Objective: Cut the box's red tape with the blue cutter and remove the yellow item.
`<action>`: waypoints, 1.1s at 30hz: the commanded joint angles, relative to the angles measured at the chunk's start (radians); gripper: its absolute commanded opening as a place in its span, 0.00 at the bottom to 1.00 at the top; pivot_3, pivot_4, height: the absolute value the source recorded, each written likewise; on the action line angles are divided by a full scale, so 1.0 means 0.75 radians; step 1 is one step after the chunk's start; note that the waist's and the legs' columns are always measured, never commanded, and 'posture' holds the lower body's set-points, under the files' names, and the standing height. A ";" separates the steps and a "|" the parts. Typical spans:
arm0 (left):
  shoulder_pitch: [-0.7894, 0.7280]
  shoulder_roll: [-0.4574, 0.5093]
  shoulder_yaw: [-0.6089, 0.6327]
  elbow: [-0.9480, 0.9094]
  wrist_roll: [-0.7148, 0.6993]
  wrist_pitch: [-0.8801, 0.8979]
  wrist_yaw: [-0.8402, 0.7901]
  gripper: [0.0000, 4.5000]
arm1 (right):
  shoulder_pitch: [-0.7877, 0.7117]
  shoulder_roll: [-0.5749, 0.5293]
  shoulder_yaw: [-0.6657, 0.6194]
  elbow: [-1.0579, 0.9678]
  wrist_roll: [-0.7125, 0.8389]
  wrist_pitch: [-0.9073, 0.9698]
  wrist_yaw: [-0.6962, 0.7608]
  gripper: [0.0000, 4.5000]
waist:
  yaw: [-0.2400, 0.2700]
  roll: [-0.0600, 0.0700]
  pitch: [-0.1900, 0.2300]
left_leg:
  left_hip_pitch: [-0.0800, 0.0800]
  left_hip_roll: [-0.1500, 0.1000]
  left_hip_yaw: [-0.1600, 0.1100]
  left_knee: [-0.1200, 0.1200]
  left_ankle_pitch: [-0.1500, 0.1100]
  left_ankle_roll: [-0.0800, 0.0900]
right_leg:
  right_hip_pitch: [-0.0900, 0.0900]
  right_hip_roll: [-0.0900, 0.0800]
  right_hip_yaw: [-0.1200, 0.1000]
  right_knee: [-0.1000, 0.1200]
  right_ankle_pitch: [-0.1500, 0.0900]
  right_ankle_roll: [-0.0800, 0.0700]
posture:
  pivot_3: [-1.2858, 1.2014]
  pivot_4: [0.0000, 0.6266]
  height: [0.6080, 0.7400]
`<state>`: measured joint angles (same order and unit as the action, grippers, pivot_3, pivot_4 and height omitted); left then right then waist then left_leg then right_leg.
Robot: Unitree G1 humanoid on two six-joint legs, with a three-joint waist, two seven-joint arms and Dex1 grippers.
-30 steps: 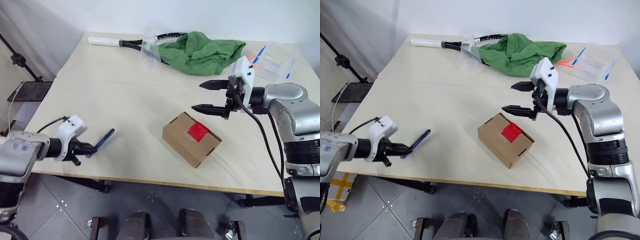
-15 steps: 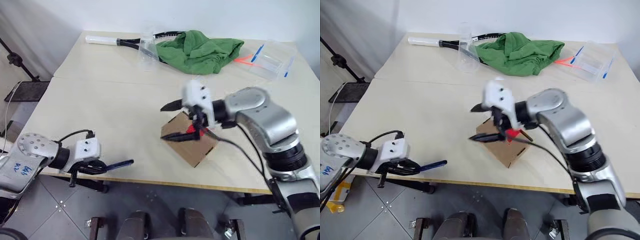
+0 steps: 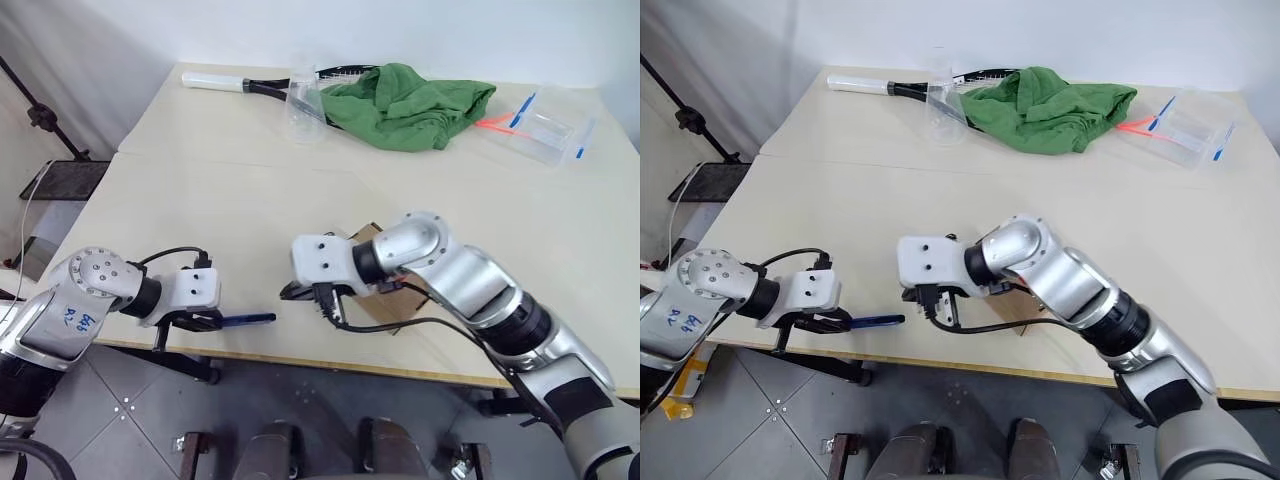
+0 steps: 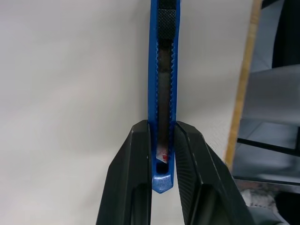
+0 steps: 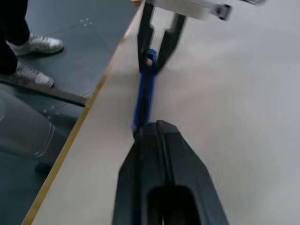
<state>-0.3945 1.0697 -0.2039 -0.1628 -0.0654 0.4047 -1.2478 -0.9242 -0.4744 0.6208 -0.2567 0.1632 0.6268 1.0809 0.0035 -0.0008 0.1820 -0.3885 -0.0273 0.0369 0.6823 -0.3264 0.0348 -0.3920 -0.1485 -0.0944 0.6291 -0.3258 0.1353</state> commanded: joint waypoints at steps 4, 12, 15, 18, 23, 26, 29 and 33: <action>0.004 -0.063 -0.065 0.029 0.060 0.009 0.020 0.08 | 0.022 0.143 0.093 0.124 -0.115 -0.134 -0.038 0.00 | 0.004 0.002 -0.001 | 0.002 0.000 0.000 0.000 0.000 0.000 | 0.001 0.000 0.000 0.001 0.000 0.000 | 0.52 0.24 1.00; 0.002 -0.077 -0.061 0.023 0.069 0.016 0.001 0.08 | 0.026 0.261 0.132 0.367 -0.248 -0.306 -0.059 0.00 | 0.005 0.002 -0.001 | 0.002 -0.003 -0.001 0.000 0.000 0.001 | 0.001 -0.001 0.001 0.001 0.000 0.000 | 0.52 0.24 1.00; 0.014 -0.072 -0.053 0.005 0.061 0.016 -0.011 0.08 | 0.017 0.291 0.127 0.438 -0.287 -0.352 -0.063 0.00 | 0.002 0.002 -0.001 | 0.002 -0.002 -0.001 0.000 0.001 0.000 | 0.001 0.000 0.001 0.001 0.000 0.000 | 0.52 0.24 1.00; 0.020 -0.067 -0.048 -0.001 0.063 0.023 -0.014 0.08 | 0.017 0.287 0.136 0.478 -0.333 -0.408 -0.045 0.00 | -0.002 0.002 -0.001 | 0.002 -0.002 -0.001 0.000 0.001 0.000 | 0.001 -0.001 0.001 0.002 0.000 0.000 | 0.52 0.24 1.00; 0.022 -0.067 -0.043 0.002 0.070 0.028 -0.011 0.08 | 0.031 0.286 0.134 0.495 -0.374 -0.452 -0.014 0.00 | -0.004 0.002 -0.001 | 0.002 -0.002 -0.002 0.000 0.001 0.000 | 0.001 0.000 0.001 0.002 0.000 0.000 | 0.52 0.24 1.00; 0.021 -0.067 -0.044 -0.001 0.072 0.043 -0.012 0.08 | 0.042 0.300 0.144 0.501 -0.387 -0.467 0.005 0.00 | -0.004 0.002 -0.001 | 0.002 -0.002 -0.002 0.000 0.001 0.000 | 0.001 -0.001 0.001 0.002 0.000 0.000 | 0.52 0.24 1.00; 0.023 -0.066 -0.044 -0.013 0.069 0.055 -0.016 0.08 | 0.053 0.320 0.156 0.519 -0.416 -0.488 0.001 0.00 | -0.005 0.002 -0.001 | 0.002 -0.002 -0.002 0.000 0.001 0.000 | 0.001 0.000 0.001 0.003 0.000 0.000 | 0.52 0.24 1.00; 0.026 -0.061 -0.036 -0.035 0.061 0.079 -0.022 0.08 | 0.071 0.342 0.150 0.542 -0.447 -0.498 -0.015 0.00 | -0.007 0.003 -0.002 | 0.003 -0.002 -0.002 0.000 0.001 0.000 | 0.001 0.000 0.001 0.003 0.000 0.000 | 0.52 0.24 1.00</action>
<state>-0.4021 1.0351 -0.1945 -0.1809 -0.0266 0.4566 -1.2633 -0.8882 -0.2240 0.7203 0.1433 -0.1554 0.2559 1.0705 -0.0020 0.0013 0.1807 -0.3862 -0.0291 0.0355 0.6824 -0.3261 0.0349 -0.3910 -0.1488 -0.0936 0.6316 -0.3257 0.1354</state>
